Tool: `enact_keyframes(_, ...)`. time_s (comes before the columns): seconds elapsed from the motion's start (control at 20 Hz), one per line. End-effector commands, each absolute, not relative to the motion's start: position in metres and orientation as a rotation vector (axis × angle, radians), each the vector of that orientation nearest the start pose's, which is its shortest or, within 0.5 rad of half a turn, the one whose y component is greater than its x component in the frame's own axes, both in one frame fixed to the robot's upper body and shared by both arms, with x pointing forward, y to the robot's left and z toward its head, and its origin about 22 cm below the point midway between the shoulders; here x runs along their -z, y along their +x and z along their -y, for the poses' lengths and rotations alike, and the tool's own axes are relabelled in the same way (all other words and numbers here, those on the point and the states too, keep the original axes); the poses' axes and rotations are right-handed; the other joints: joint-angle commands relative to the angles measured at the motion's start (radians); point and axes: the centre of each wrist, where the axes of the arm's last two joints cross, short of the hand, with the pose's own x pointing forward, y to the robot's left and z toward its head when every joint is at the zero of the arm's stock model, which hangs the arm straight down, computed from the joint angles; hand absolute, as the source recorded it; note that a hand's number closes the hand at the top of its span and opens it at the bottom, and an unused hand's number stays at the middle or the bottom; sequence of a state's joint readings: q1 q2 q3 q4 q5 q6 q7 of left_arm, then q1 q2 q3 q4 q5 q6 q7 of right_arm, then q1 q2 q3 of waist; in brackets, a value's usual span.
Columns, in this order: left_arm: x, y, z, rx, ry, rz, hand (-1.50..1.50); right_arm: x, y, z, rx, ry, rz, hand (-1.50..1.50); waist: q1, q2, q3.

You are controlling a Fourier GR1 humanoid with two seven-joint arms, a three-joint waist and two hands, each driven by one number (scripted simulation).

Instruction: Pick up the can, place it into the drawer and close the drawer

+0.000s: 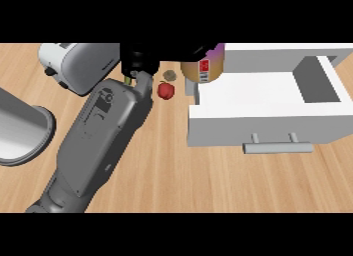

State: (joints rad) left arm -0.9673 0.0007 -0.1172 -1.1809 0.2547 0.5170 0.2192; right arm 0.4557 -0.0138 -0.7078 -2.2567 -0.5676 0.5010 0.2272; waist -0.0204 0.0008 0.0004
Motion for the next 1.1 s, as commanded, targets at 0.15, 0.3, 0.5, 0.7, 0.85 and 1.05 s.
enact_keyframes(0.15, -0.191, 0.400, -0.041, -0.095, -0.178, 1.749, 1.50, -0.106, 0.075, 0.369, 0.143, -0.150, 1.789, -1.50, -0.009, 0.005, 0.000)
enact_keyframes(0.3, -0.200, 0.407, -0.028, -0.086, -0.163, 1.735, 1.50, -0.113, 0.075, 0.372, 0.122, -0.145, 1.793, -1.50, -0.016, 0.005, 0.000)
enact_keyframes(0.5, -0.210, 0.412, -0.013, -0.093, -0.170, 1.729, 1.50, -0.118, 0.080, 0.356, 0.137, -0.143, 1.814, -1.50, -0.028, 0.007, 0.000)
enact_keyframes(0.7, -0.220, 0.416, -0.002, -0.061, -0.174, 1.715, 1.50, -0.121, 0.078, 0.363, 0.121, -0.136, 1.782, -1.50, -0.029, 0.006, 0.000)
enact_keyframes(0.85, -0.214, 0.417, 0.005, -0.059, -0.168, 1.704, 1.50, -0.129, 0.083, 0.353, 0.117, -0.132, 1.804, -1.50, -0.040, 0.010, 0.000)
enact_keyframes(1.05, -0.207, 0.416, 0.010, -0.057, -0.138, 1.693, 1.50, -0.117, 0.082, 0.369, 0.113, -0.132, 1.810, -1.50, -0.046, 0.009, 0.001)
